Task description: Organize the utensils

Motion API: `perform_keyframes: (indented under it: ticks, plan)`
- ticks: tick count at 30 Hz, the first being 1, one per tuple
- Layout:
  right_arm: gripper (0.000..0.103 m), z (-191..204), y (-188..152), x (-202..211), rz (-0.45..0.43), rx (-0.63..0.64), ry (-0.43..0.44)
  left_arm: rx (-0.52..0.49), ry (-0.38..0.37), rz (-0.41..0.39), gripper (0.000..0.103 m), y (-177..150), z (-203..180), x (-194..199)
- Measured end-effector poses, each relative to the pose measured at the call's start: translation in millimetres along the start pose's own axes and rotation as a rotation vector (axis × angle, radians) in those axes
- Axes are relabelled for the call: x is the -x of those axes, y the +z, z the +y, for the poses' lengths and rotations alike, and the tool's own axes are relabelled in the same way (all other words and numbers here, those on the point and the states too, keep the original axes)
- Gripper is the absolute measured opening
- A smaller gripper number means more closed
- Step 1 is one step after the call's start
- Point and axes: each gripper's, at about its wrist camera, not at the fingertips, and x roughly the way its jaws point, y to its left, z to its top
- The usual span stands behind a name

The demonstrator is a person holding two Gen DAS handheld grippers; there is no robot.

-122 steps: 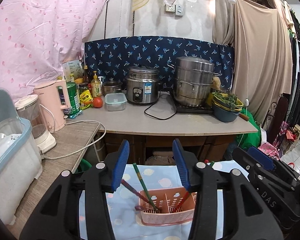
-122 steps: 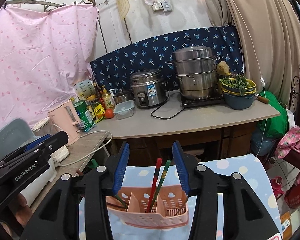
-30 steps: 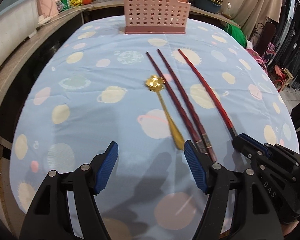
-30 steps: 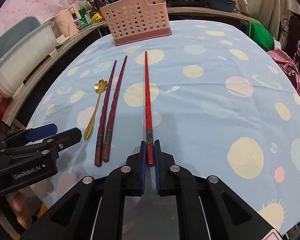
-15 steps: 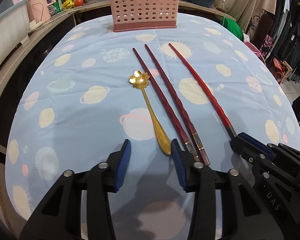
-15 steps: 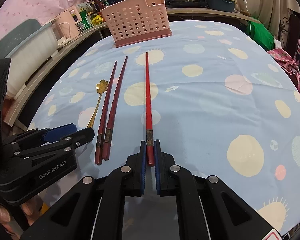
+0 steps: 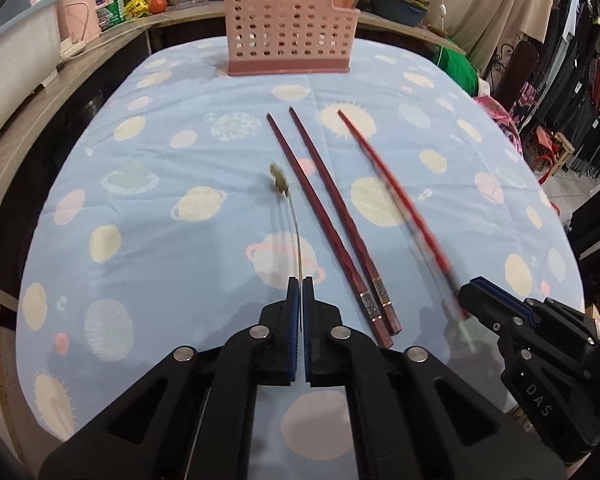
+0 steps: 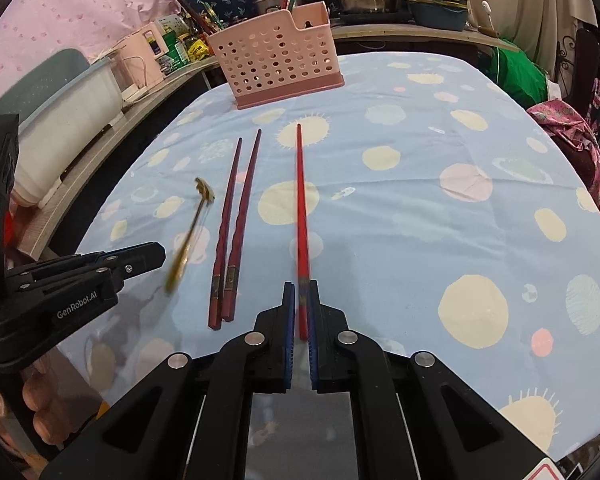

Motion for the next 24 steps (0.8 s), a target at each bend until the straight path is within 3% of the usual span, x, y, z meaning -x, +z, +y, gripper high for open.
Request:
perform_keyframes:
  ticks: [8,12,13,15,18,21,24]
  plan:
    - [0.004,2,20,19,-0.041,0.004,0.028,0.017,-0.02,-0.054,0.0,21,3,27]
    - [0.019,7,14,8,-0.007,0.015,0.03,0.026,-0.031,-0.031,0.001,14,6,16]
    - [0.023,9,11,3,0.002,0.02,0.022,0.033,-0.033,-0.018,0.003,10,7,11]
    - [0.027,12,6,-6,0.029,0.027,0.024,0.04,-0.02,-0.003,0.021,3,9,2]
    - [0.027,14,0,-19,0.06,0.043,0.009,0.042,-0.012,0.005,0.034,-5,9,-5]
    - [0.026,14,-5,-26,0.059,0.054,-0.003,0.033,-0.005,0.019,0.034,-9,9,-13]
    - [0.012,18,-7,-27,0.052,0.093,-0.043,0.029,0.002,0.039,0.033,-13,9,-23]
